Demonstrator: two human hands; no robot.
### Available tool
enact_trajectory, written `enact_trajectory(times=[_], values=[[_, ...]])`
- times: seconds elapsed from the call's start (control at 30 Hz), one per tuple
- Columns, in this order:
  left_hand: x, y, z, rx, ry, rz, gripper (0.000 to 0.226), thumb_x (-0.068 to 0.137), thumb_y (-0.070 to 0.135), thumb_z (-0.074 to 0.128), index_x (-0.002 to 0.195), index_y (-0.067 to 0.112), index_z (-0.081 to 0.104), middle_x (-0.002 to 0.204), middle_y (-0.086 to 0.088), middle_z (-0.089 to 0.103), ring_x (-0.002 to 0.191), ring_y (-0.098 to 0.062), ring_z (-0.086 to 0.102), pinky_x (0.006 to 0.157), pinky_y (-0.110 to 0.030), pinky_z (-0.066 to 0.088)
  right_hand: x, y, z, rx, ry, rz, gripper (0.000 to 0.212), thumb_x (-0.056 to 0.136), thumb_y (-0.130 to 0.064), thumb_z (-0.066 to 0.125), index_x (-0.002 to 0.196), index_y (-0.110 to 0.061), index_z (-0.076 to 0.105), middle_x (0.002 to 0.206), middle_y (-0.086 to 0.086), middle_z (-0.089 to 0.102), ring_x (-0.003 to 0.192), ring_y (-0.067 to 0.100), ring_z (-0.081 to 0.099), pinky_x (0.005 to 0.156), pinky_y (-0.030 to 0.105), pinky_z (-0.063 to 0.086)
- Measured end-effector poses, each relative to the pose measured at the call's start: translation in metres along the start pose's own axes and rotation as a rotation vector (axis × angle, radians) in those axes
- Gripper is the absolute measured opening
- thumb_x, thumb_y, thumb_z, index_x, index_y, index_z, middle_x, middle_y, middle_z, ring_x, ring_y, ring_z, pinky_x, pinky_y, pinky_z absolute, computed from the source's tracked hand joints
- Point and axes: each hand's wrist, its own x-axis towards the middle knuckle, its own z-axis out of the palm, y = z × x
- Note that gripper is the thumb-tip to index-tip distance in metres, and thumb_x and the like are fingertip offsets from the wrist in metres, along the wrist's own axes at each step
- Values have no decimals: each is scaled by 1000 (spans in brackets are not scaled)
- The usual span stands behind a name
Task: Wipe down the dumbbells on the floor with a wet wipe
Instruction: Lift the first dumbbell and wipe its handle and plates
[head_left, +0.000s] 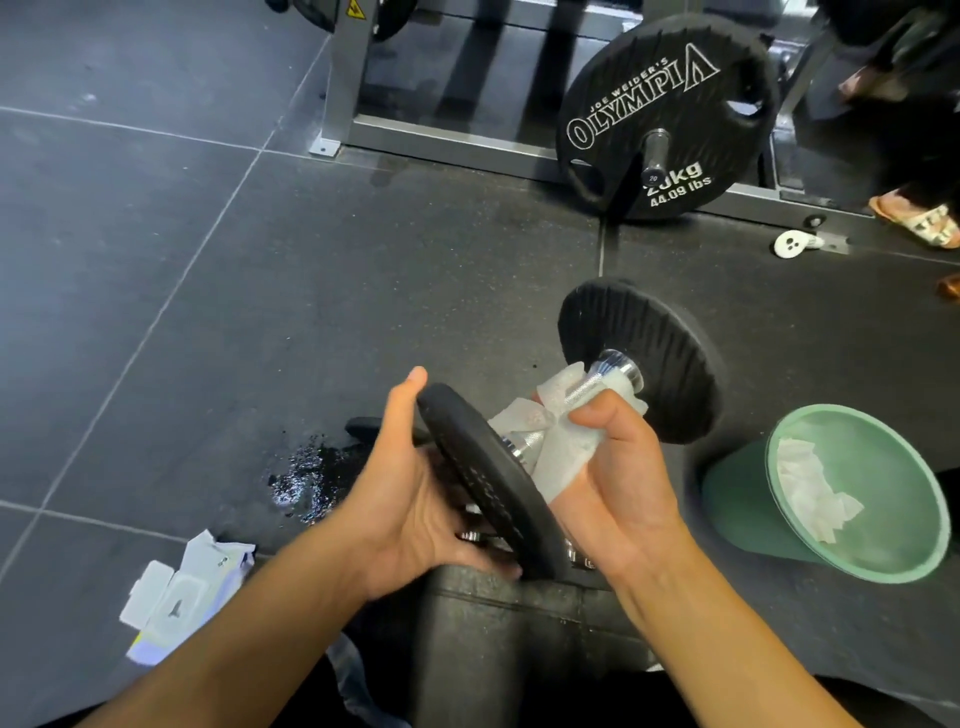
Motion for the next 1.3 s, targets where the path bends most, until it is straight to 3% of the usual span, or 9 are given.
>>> enact_trajectory(times=[0.13,0.27,0.4,0.5,0.63,0.83,1.0,1.13,1.3], values=[[3,2,-14,-2,-55,-127,105,74,89,60,141,9,62,136,-26,68,118,-58,66,102,-79,45,2,1,-1,-131,102,45,17,81,-5,41,92,-9,53,85,16,56,82,36,61,89,54,48],[4,0,-23,59,-57,-133,74,81,45,82,141,6,61,138,-30,65,118,-50,69,92,-74,55,1,9,2,-246,198,100,39,81,5,40,114,-1,58,101,26,64,96,43,66,97,56,51],[10,-19,-32,-57,31,-85,39,64,1,68,103,-2,62,113,-28,66,104,-50,70,84,-79,54,6,16,-4,-341,366,102,52,80,12,42,130,15,55,130,42,58,121,52,62,107,62,47],[15,-26,-32,-70,113,12,30,68,-2,62,98,-3,65,115,-29,64,116,-56,66,77,-76,57,10,19,-1,-332,465,62,47,80,16,42,124,18,56,115,36,64,111,45,67,102,54,53],[23,-24,-47,-74,294,151,45,70,-2,62,114,-8,59,104,-28,63,93,-50,70,67,-73,59,11,26,6,-320,504,44,41,83,22,34,111,10,61,110,26,71,100,35,72,78,42,62],[27,-10,-105,-212,446,231,34,75,-7,57,109,-4,60,105,-30,69,96,-49,72,68,-69,60,8,26,6,-402,554,24,48,80,20,41,119,3,64,118,24,74,111,40,71,104,58,51],[10,9,-175,-200,677,309,15,85,-10,49,98,-5,54,96,-32,69,84,-46,69,49,-66,59,6,31,10,-465,584,54,43,79,20,43,110,3,68,112,21,76,105,39,71,97,55,53],[6,23,-223,-146,898,350,14,92,-10,50,83,1,46,73,-15,48,61,-35,56,33,-57,52,1,37,12,-552,554,151,43,79,18,46,111,-1,68,92,13,78,83,31,73,63,39,61],[35,20,-284,-183,991,307,11,88,-8,52,90,1,47,85,-19,49,63,-41,59,34,-57,54,1,48,14,-600,506,177,50,79,17,45,119,-4,66,93,12,79,80,28,76,66,40,61]])
